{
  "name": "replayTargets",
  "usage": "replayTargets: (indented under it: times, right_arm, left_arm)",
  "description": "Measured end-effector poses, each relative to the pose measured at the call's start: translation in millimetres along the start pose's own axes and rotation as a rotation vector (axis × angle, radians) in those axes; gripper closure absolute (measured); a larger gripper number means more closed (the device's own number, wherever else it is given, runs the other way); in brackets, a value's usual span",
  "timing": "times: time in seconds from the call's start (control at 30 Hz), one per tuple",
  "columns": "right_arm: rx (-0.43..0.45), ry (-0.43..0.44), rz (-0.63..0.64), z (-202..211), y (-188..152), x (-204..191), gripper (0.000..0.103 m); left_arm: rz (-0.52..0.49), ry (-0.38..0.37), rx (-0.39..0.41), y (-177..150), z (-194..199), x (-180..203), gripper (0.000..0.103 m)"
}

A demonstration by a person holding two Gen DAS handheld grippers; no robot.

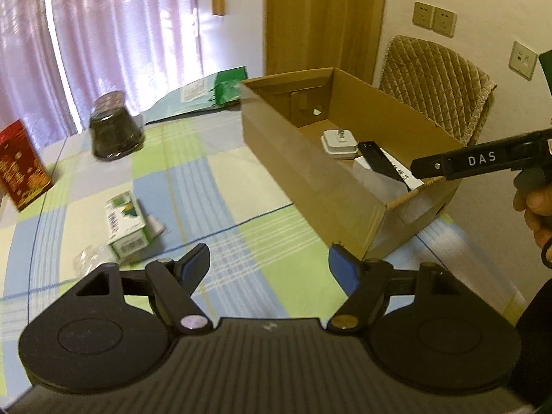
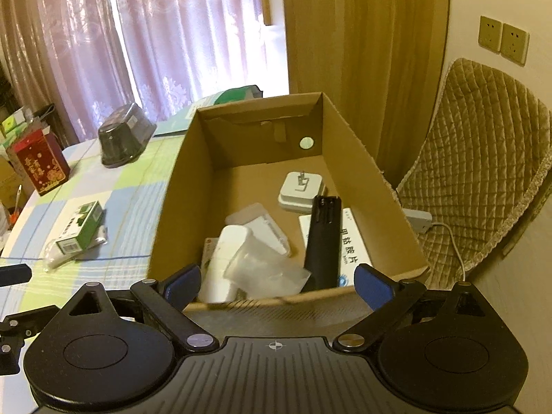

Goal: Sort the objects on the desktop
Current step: 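Move both open tools back over the remaining items on the table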

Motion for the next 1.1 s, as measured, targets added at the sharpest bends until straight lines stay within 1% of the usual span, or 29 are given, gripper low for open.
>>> replayTargets:
  times: [0.2,0.47,0.77,1.1]
  right_arm:
    - [-0.027,0.031,0.001,16,-12,-26,0.005]
    - [-0.051,0.076,0.03,32,-31,-65,0.005]
    - [-0.093,0.11,0.071,35,-55,-101,0.005]
    - [-0.121,0.14,0.108,36,-72,-129,0.005]
  left_arm:
    - [0.06,0.027,-0.012,-19,23,-17,0.03]
    - [0.111,0.067,-0.014,-41,50,-36,0.028]
    - [0.153,0.099,-0.01,-59,72,-52,0.026]
    - [0.198,0.126,-0.017,-79,90,-66,0.026]
Point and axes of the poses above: each gripper's, at about its wrist camera, not at the fingertips, and z roughly against the way its jaws point, x to its right, y to its top, the point moved 7 cm from there along -z, roughly the way its jaws point, and after that the axes turned 7 degrees about -z, right-handed, at the moved point
